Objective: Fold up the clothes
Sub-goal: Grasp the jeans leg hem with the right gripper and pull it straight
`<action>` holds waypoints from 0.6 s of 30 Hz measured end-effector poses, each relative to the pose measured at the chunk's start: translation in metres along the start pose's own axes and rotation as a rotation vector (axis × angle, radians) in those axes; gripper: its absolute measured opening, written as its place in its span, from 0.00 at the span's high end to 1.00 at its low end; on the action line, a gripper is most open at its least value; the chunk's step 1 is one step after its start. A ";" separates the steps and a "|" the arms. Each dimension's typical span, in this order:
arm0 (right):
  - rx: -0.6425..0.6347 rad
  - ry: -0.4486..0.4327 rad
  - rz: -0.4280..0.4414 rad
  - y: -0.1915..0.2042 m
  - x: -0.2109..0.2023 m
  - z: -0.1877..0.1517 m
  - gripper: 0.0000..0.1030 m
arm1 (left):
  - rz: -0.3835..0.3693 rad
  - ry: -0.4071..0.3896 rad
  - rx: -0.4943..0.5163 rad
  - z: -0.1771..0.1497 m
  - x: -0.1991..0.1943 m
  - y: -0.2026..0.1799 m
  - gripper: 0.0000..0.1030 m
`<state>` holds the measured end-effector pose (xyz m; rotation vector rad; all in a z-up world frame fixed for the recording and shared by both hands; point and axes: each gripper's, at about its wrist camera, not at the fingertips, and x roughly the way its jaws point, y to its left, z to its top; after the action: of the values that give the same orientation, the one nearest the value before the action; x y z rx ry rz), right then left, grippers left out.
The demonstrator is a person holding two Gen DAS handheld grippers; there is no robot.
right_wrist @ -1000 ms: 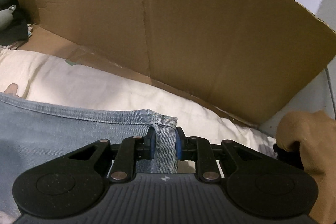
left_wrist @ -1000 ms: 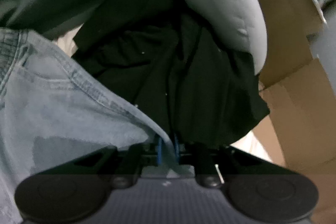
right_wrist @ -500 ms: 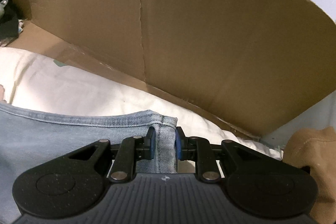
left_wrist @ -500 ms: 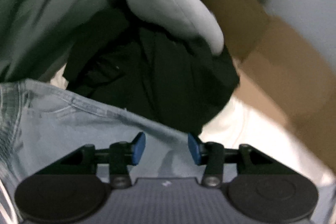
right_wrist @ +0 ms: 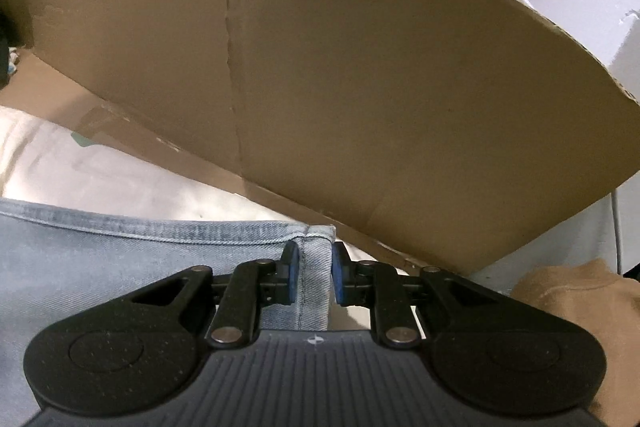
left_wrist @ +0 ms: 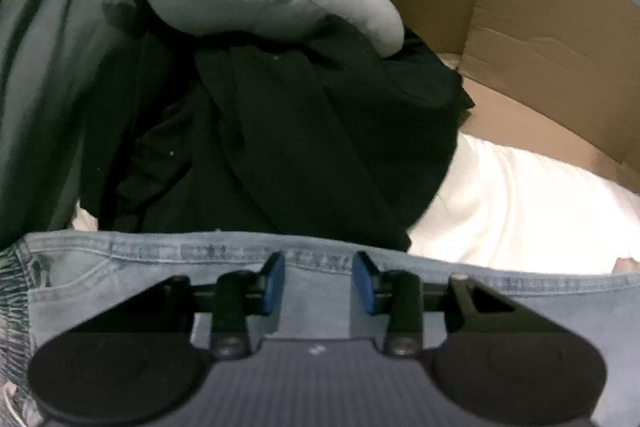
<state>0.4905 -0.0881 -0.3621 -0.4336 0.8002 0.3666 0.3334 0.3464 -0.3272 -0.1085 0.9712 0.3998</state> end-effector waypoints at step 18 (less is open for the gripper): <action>-0.026 0.025 -0.035 0.005 0.015 0.018 0.84 | 0.040 -0.033 -0.018 0.010 0.005 0.005 0.55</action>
<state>0.5088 -0.0727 -0.3631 -0.4769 0.8121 0.3404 0.3420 0.3552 -0.3254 -0.0983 0.9382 0.4462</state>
